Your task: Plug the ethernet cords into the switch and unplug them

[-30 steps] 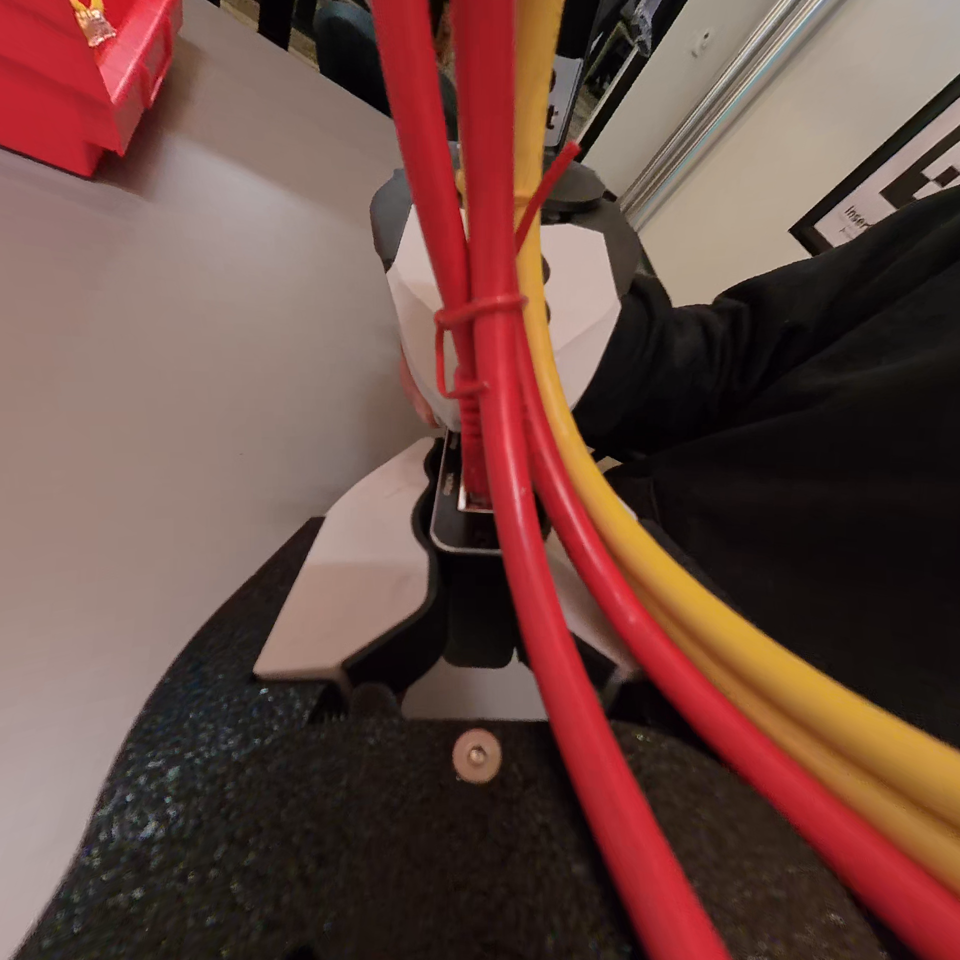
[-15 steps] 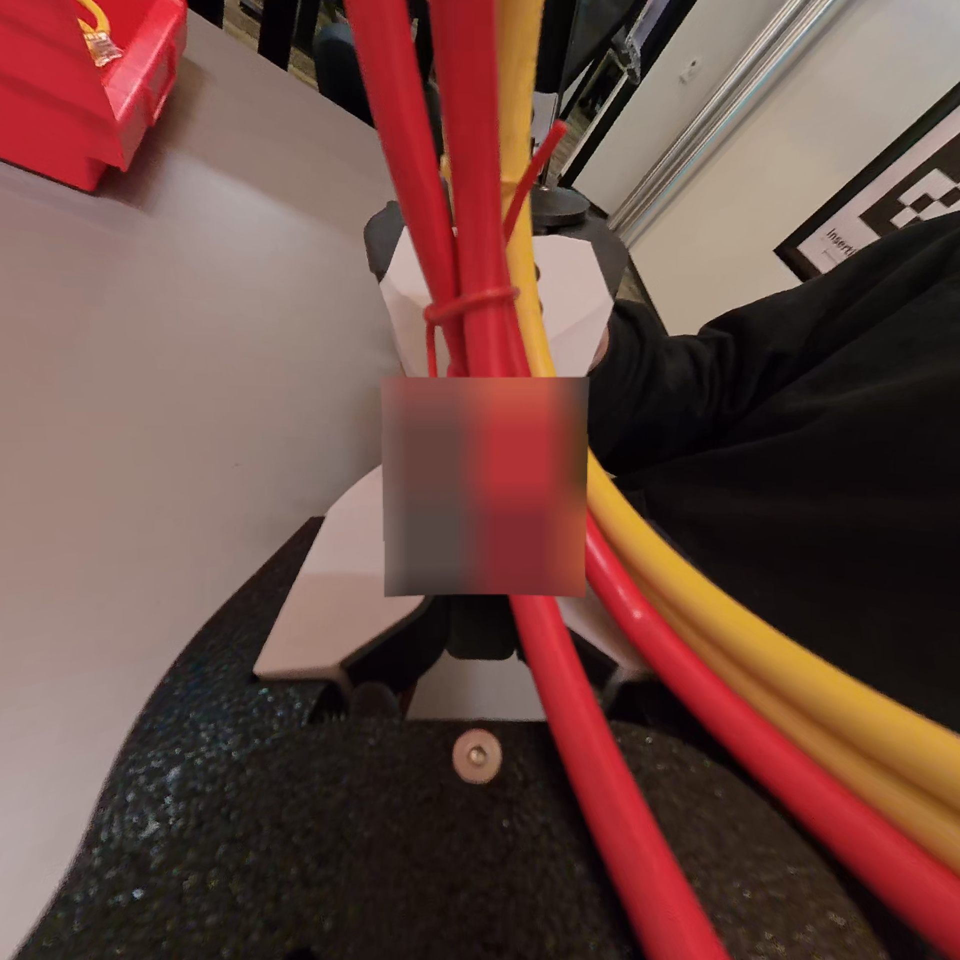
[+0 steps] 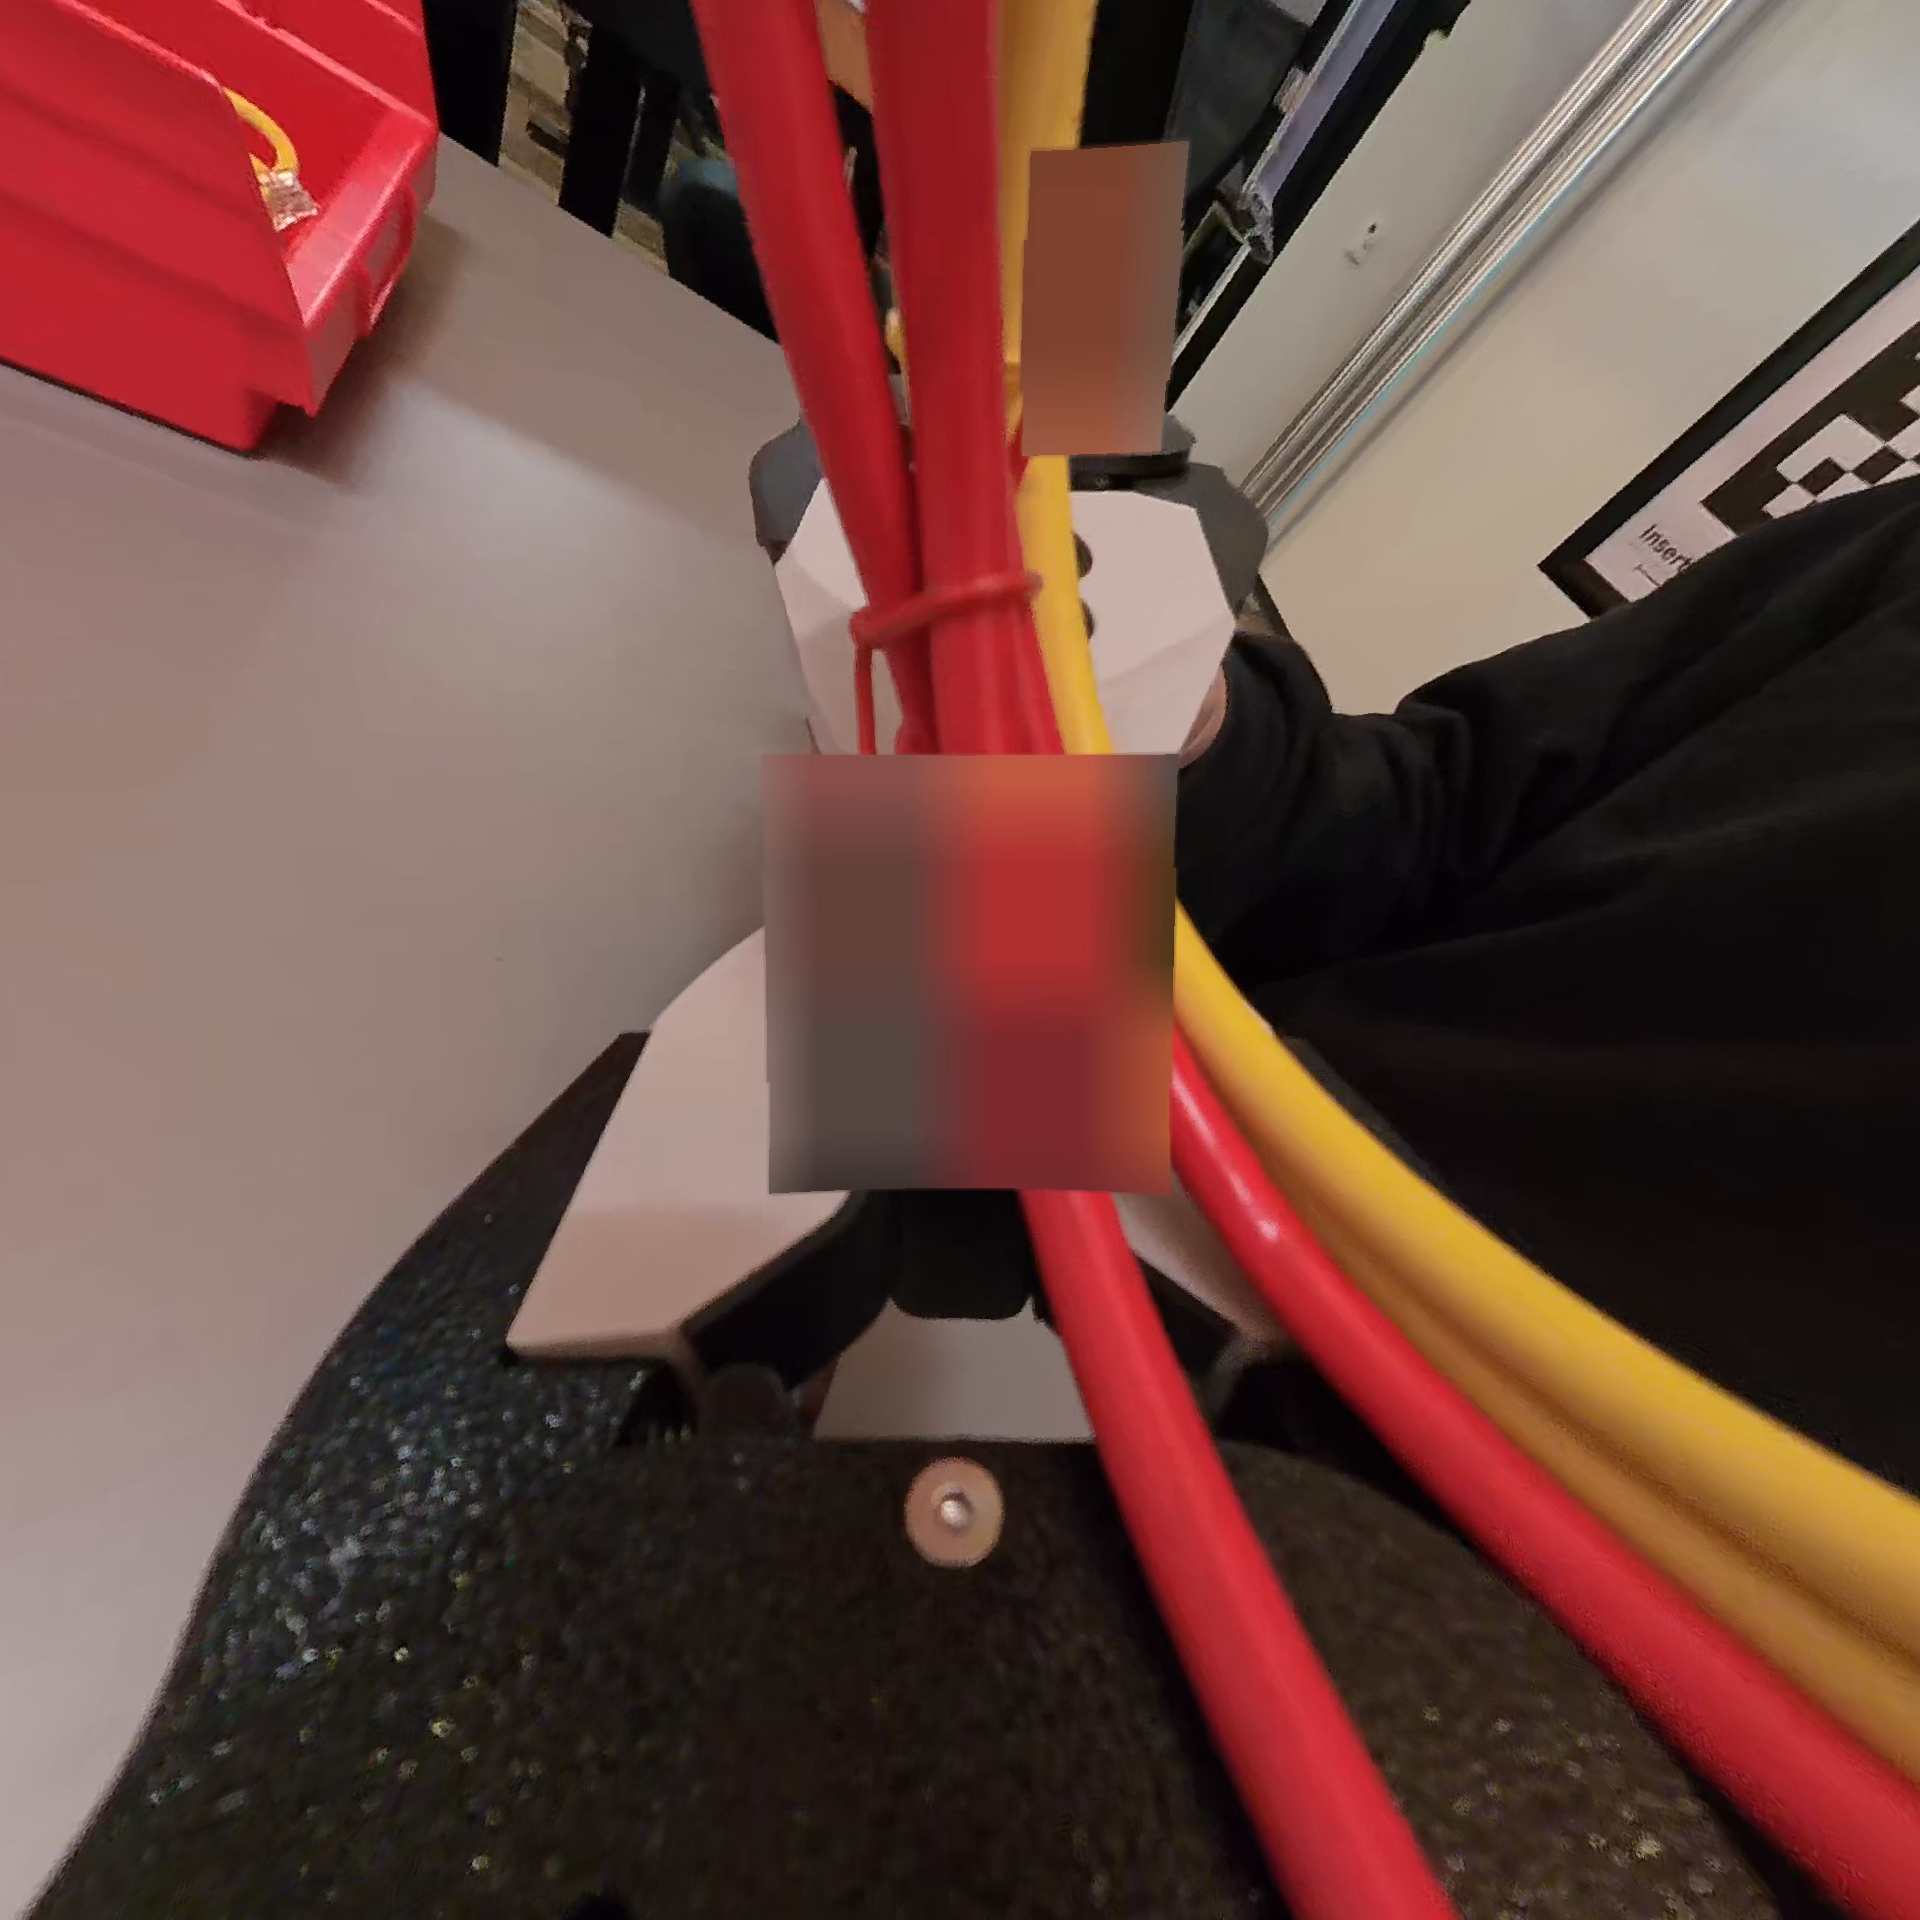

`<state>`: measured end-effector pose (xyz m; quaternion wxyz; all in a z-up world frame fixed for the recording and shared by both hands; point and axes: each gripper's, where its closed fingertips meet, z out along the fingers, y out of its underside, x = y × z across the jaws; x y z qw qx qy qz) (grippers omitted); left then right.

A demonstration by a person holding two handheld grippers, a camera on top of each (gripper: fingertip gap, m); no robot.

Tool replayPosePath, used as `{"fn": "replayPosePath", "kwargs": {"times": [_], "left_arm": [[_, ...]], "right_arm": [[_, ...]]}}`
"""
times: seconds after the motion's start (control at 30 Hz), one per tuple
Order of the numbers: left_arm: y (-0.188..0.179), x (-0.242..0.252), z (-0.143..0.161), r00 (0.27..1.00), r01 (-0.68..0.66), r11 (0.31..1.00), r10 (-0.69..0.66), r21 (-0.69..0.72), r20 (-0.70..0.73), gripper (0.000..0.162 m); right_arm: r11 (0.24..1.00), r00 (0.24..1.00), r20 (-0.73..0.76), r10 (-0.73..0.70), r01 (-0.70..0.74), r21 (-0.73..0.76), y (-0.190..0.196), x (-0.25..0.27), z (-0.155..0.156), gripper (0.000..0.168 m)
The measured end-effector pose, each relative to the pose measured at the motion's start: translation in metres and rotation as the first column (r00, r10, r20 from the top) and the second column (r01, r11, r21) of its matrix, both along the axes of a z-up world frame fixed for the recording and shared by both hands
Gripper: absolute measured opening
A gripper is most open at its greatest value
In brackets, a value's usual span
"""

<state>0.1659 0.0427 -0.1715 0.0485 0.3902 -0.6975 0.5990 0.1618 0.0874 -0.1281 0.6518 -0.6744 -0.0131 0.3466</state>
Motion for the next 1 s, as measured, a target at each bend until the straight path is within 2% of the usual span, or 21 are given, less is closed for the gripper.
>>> {"fn": "replayPosePath", "kwargs": {"times": [0.03, 0.3, 0.67, 0.87, 1.0], "left_arm": [[0.0, 0.0, -0.001, 1.0, 0.0, 1.0, 0.0, -0.002, 0.0, 0.033], [0.003, -0.005, 0.0, 1.0, 0.004, 0.999, -0.005, 0.034, 0.021, 0.031], [0.006, 0.007, 0.002, 0.992, -0.079, 0.995, 0.072, 0.067, 0.104, 0.034], [0.003, 0.007, 0.003, 0.997, -0.052, 0.998, 0.05, 0.036, 0.06, 0.031], [0.004, 0.006, 0.0, 0.997, -0.027, 0.997, 0.022, 0.077, 0.07, 0.028]], "right_arm": [[1.0, 1.0, -0.002, -0.001, 0.001, -0.006, 0.0, 0.0, -0.001, 0.014], [1.0, 1.0, 0.006, 0.019, -0.019, 0.008, 0.001, -0.007, -0.001, 0.015], [1.0, 0.999, 0.035, 0.009, -0.009, -0.007, 0.003, -0.003, 0.001, 0.015], [1.0, 0.999, 0.034, 0.006, -0.006, -0.008, 0.001, -0.001, 0.0, 0.015], [1.0, 0.999, 0.048, -0.009, 0.009, 0.0, 0.0, 0.0, 0.0, 0.015]]}}
